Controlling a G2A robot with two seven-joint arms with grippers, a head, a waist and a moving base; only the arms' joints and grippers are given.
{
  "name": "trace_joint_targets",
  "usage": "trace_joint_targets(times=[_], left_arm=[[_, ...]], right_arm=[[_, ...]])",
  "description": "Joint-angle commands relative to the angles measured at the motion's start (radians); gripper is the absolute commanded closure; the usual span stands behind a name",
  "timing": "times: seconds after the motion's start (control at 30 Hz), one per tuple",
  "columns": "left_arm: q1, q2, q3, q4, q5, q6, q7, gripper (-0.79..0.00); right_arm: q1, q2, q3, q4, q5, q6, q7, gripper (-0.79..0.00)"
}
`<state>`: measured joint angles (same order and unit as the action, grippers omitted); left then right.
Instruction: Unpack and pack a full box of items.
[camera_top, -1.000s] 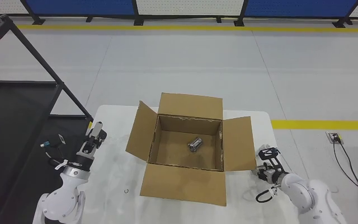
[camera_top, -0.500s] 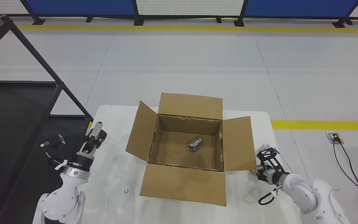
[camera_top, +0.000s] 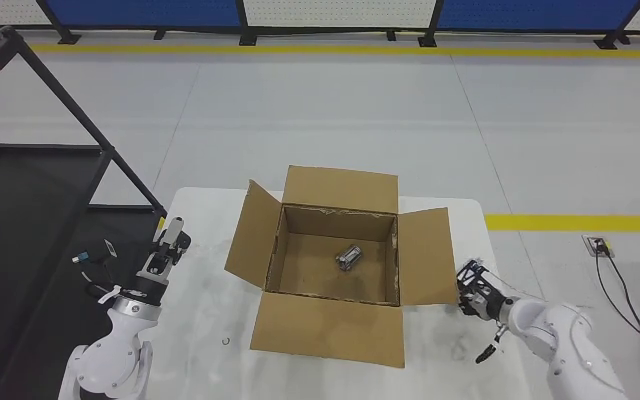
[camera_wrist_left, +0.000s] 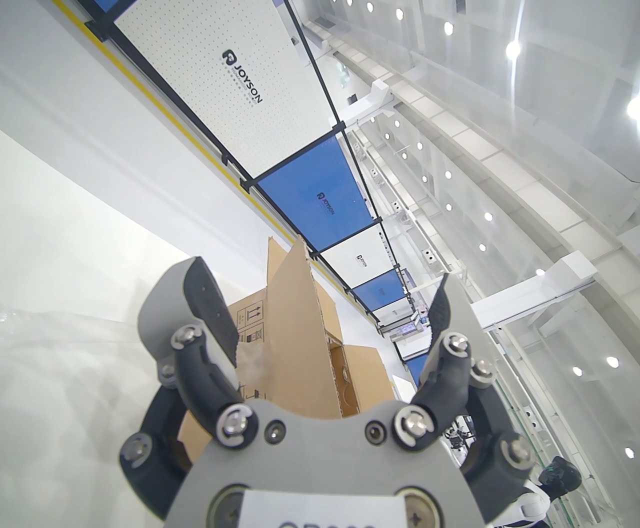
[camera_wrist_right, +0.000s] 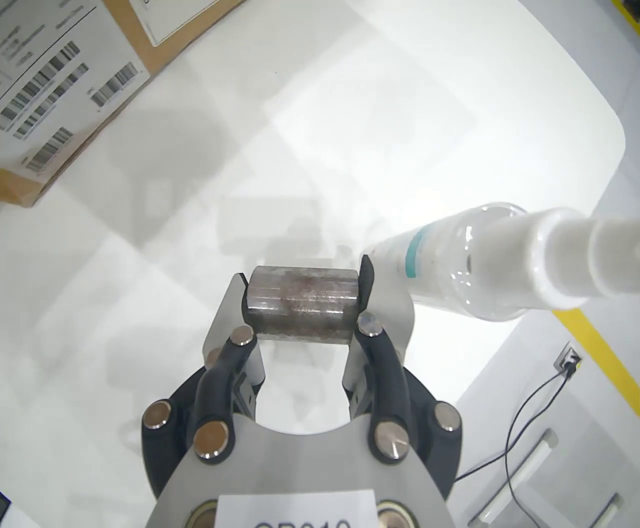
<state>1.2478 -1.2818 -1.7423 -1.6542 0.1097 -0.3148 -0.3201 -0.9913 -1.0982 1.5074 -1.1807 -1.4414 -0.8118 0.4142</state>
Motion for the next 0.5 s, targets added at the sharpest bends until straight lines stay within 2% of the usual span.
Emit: trace_joint_targets(times=[0.0,0.03,0.1,0.47], left_arm=[[0.000,0.000,0.000,0.000,0.000,0.000,0.000,-0.785],[0.000,0.000,0.000,0.000,0.000,0.000,0.000,-0.785],[0.000,0.000,0.000,0.000,0.000,0.000,0.000,-0.785],[0.000,0.000,0.000,0.000,0.000,0.000,0.000,-0.785]], right_arm=[[0.028,0.005,-0.008,0.034,-0.001,-0.084,-0.017,0.000],[0.046,0.008,-0.017,0.052,-0.009,-0.153,-0.025,0.000],[0.087,0.013,-0.025,0.111,-0.025,-0.192,-0.020,0.000],[0.195,0.047,-0.216,0.253,-0.108,-0.201,-0.165,0.000]])
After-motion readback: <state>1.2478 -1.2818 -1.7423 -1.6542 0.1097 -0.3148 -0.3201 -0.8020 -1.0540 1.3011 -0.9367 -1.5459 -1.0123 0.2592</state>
